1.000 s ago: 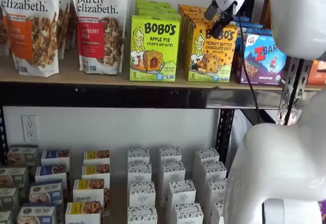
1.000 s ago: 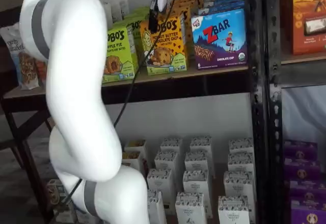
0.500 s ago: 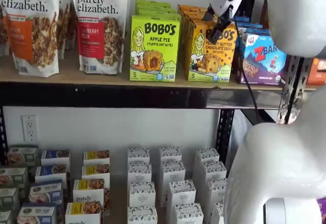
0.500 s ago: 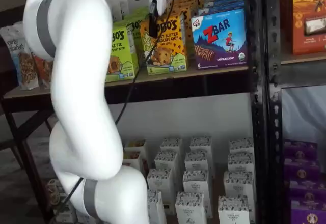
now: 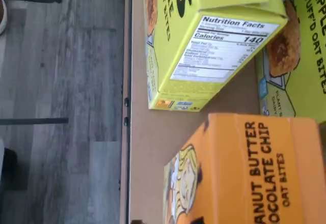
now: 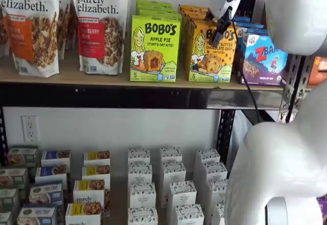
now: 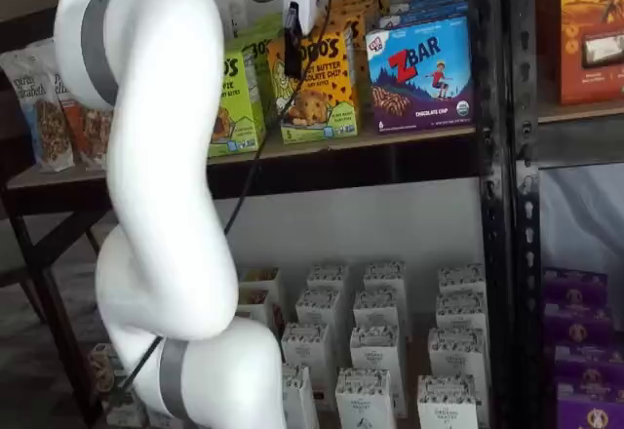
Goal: Pick up the orange box on the top shelf, the fifth box from the left
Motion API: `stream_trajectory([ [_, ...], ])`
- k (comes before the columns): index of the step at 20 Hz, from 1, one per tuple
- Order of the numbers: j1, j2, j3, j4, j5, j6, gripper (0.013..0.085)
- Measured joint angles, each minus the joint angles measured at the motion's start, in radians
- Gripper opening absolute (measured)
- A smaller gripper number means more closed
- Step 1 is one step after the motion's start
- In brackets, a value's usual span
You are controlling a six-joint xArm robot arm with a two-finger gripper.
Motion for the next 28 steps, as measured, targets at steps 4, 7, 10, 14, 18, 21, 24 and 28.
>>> stream_trajectory([
  [4,0.014,0.001,0.004,-0.013,-0.009,0.01,0.085],
  [7,0.022,0.002,0.005,-0.027,-0.011,0.015,0.085],
  [10,0.029,0.0,0.01,-0.042,-0.017,0.019,0.085],
  [14,0.036,-0.007,0.023,-0.06,-0.034,0.022,0.085],
  [18,0.038,-0.012,0.034,-0.065,-0.045,0.021,0.077],
  [21,0.036,-0.013,0.037,-0.062,-0.046,0.019,0.073],
  [24,0.035,-0.014,0.039,-0.061,-0.048,0.018,0.065],
  [28,0.034,-0.015,0.041,-0.058,-0.048,0.017,0.061],
])
